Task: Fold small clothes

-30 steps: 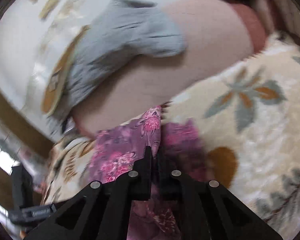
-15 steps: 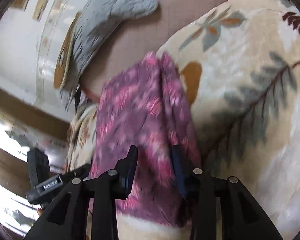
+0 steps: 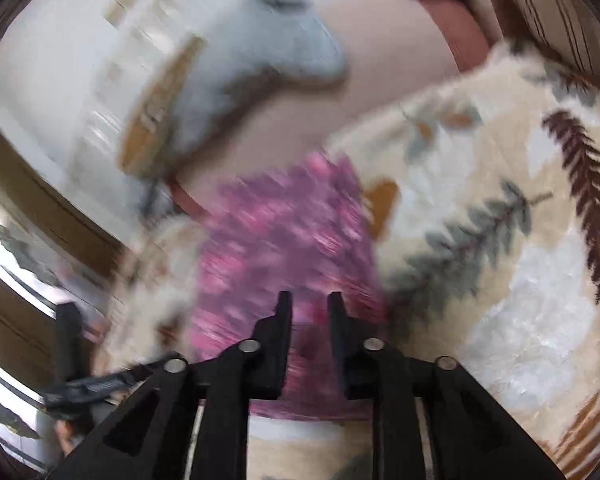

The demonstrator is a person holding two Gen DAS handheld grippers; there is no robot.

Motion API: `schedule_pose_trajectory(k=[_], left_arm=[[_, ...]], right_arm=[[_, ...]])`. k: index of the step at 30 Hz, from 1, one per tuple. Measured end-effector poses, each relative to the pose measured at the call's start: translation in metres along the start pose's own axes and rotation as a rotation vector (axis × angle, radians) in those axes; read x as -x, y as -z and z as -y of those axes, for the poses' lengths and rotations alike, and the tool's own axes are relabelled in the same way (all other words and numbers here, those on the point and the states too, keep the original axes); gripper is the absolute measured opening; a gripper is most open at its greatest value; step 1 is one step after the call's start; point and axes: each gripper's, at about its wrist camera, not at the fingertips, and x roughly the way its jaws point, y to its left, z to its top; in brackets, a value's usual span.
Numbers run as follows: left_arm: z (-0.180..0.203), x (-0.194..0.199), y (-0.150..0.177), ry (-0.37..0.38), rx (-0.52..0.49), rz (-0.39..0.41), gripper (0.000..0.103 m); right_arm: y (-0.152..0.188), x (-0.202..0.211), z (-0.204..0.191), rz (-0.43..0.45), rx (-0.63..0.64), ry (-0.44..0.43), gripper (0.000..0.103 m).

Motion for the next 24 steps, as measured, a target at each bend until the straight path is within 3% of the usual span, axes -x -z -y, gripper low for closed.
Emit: schedule_pose_trajectory(k=[2, 4, 5, 6, 7, 8, 10, 12, 14, 18, 21, 23, 24], left_arm=[[0.007, -0.007, 0.008, -0.010, -0.030, -0.017, 0.074], [0.013, -0.027, 0.016, -0.095, -0.079, -0.049, 0.075], [0.013, -0.033, 0.017, -0.115, -0.094, -0.057, 0.075], [0.014, -0.033, 0.018, -0.126, -0.114, -0.047, 0.075], [0.015, -0.029, 0.018, -0.128, -0.130, -0.041, 0.075], [0.014, -0.020, 0.017, -0.100, -0.122, -0.035, 0.074], [0.011, -0.004, 0.011, -0.027, -0.088, -0.004, 0.074], [0.008, 0.012, -0.008, 0.009, -0.038, 0.053, 0.074], [0.012, 0.018, -0.039, 0.024, -0.004, 0.103, 0.074], [0.026, -0.001, -0.084, -0.074, -0.005, 0.126, 0.074], [0.024, -0.044, -0.099, -0.145, -0.003, 0.057, 0.074], [0.017, -0.068, -0.093, -0.169, 0.005, 0.014, 0.084], [0.013, -0.072, -0.092, -0.162, 0.025, 0.015, 0.088]], right_arm=[[0.009, -0.009, 0.000, -0.044, 0.006, -0.028, 0.020], [0.028, -0.039, 0.009, -0.184, 0.014, 0.066, 0.016], [0.035, -0.050, 0.015, -0.246, 0.017, 0.119, 0.001], [0.040, -0.053, 0.021, -0.266, 0.019, 0.145, 0.000], [0.037, -0.047, 0.022, -0.242, 0.010, 0.131, 0.003], [0.030, -0.043, 0.020, -0.232, -0.011, 0.120, 0.010], [0.010, -0.028, 0.016, -0.145, -0.037, 0.096, 0.015], [-0.016, -0.020, 0.007, -0.023, -0.027, 0.095, 0.025], [-0.034, -0.023, -0.002, 0.032, -0.008, 0.086, 0.030], [-0.057, -0.071, -0.027, 0.048, 0.051, 0.118, 0.030], [-0.056, -0.110, -0.020, 0.023, 0.081, 0.170, 0.028], [-0.040, -0.137, -0.001, -0.078, 0.110, 0.243, 0.028], [-0.034, -0.131, 0.002, -0.025, 0.126, 0.226, 0.029]])
